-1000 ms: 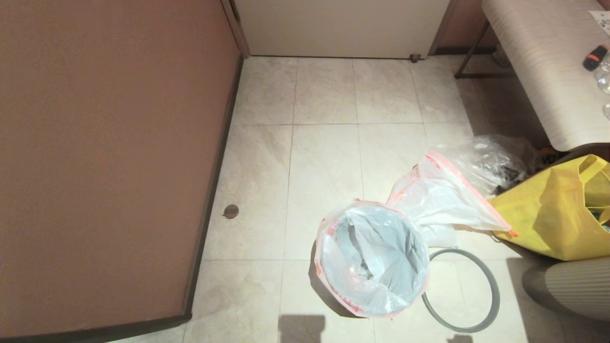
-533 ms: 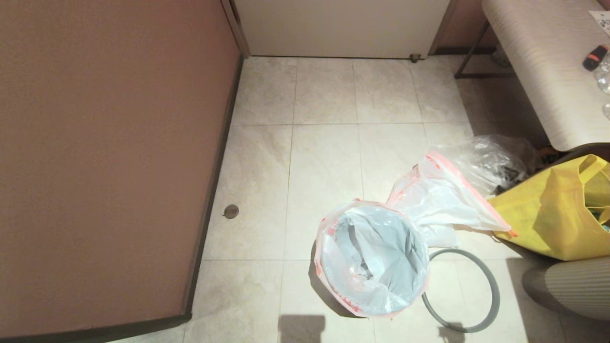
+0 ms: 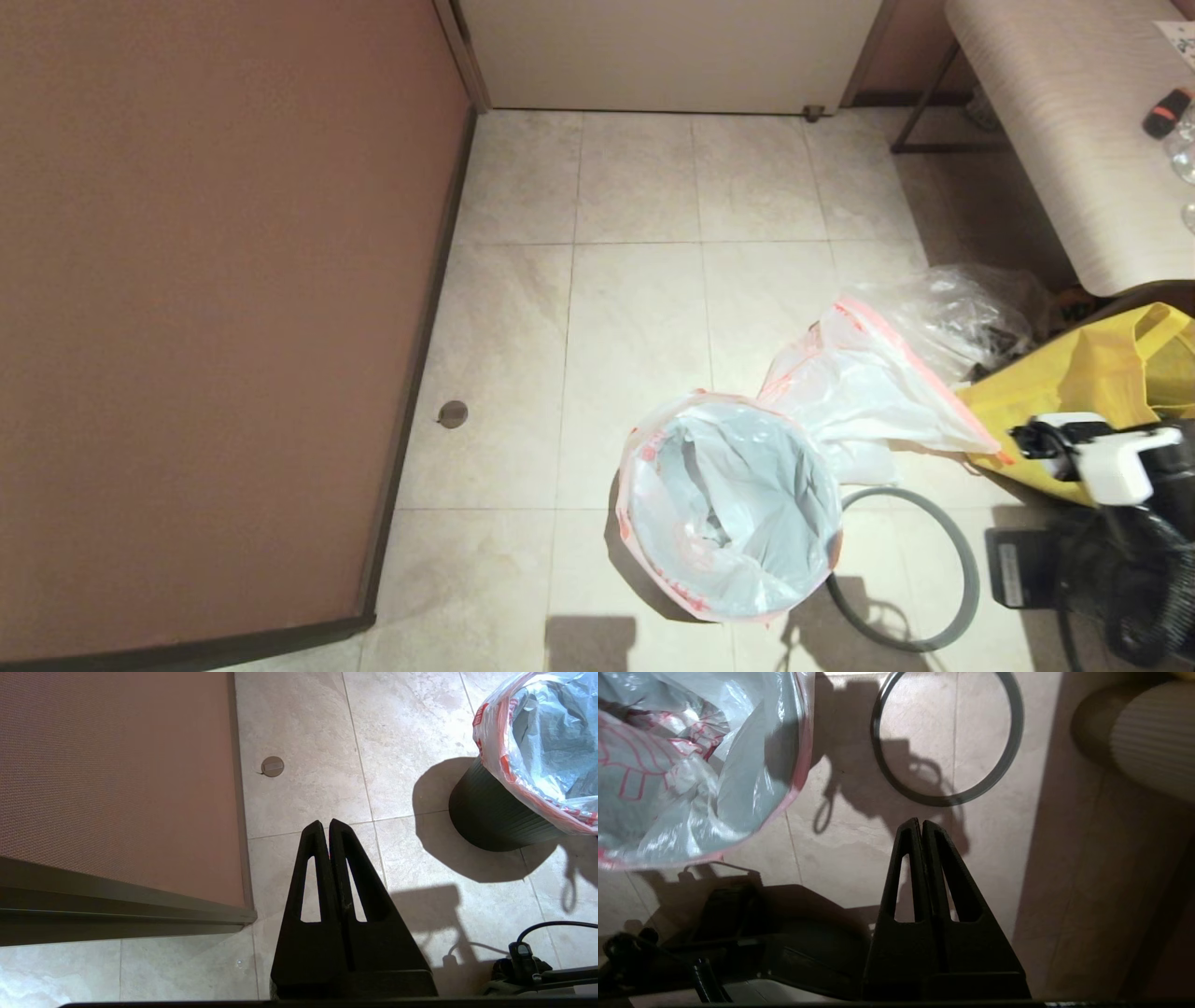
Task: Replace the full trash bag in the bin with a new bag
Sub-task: Place the trash can ring on the trash can
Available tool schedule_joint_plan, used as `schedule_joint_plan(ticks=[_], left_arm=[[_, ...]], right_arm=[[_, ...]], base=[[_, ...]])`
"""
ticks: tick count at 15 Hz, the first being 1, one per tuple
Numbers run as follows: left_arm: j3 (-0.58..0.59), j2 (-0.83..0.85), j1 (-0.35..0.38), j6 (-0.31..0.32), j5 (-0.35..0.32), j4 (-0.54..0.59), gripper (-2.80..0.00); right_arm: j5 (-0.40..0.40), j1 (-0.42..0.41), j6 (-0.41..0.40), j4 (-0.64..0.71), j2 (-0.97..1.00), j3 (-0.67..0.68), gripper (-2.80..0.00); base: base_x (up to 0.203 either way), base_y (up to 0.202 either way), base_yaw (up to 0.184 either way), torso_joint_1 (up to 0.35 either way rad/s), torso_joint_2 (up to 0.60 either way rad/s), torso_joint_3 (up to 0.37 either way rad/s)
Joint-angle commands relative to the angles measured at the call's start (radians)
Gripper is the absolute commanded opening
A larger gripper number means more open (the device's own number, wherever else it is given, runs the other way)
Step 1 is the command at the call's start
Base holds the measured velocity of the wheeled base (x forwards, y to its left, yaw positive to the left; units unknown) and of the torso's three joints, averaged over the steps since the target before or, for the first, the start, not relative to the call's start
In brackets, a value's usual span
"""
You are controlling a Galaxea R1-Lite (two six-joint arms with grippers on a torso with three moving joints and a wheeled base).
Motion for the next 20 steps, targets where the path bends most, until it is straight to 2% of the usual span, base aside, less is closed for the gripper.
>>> schedule_joint_plan(ticks=[1,3,6,10,13,16,18,20], left_arm=[[0.0,0.003,0.0,0.001,0.0,0.0,-2.8],[0.0,0.003,0.0,0.001,0.0,0.0,-2.8],[0.0,0.003,0.0,0.001,0.0,0.0,-2.8],[0.0,0.003,0.0,0.001,0.0,0.0,-2.8],[0.0,0.003,0.0,0.001,0.0,0.0,-2.8],[0.0,0.003,0.0,0.001,0.0,0.0,-2.8],[0.0,0.003,0.0,0.001,0.0,0.0,-2.8],[0.0,0.003,0.002,0.001,0.0,0.0,-2.8]], right_arm=[[0.022,-0.044,0.026,-0.018,0.328,-0.083,-2.8],[0.082,-0.121,0.068,-0.023,0.519,-0.25,-2.8],[0.179,-0.256,0.107,0.085,0.724,-0.553,-2.8],[0.262,-0.303,0.298,0.436,0.931,-0.934,-2.8],[0.316,-0.341,0.386,0.705,1.123,-1.211,-2.8],[0.323,-0.398,0.393,0.856,1.253,-1.377,-2.8],[0.342,-0.405,0.344,0.856,1.269,-1.396,-2.8],[0.351,-0.399,0.29,0.794,1.28,-1.398,-2.8]], base=[[0.0,0.0,0.0,0.0,0.0,0.0],[0.0,0.0,0.0,0.0,0.0,0.0],[0.0,0.0,0.0,0.0,0.0,0.0],[0.0,0.0,0.0,0.0,0.0,0.0],[0.0,0.0,0.0,0.0,0.0,0.0],[0.0,0.0,0.0,0.0,0.0,0.0],[0.0,0.0,0.0,0.0,0.0,0.0],[0.0,0.0,0.0,0.0,0.0,0.0]])
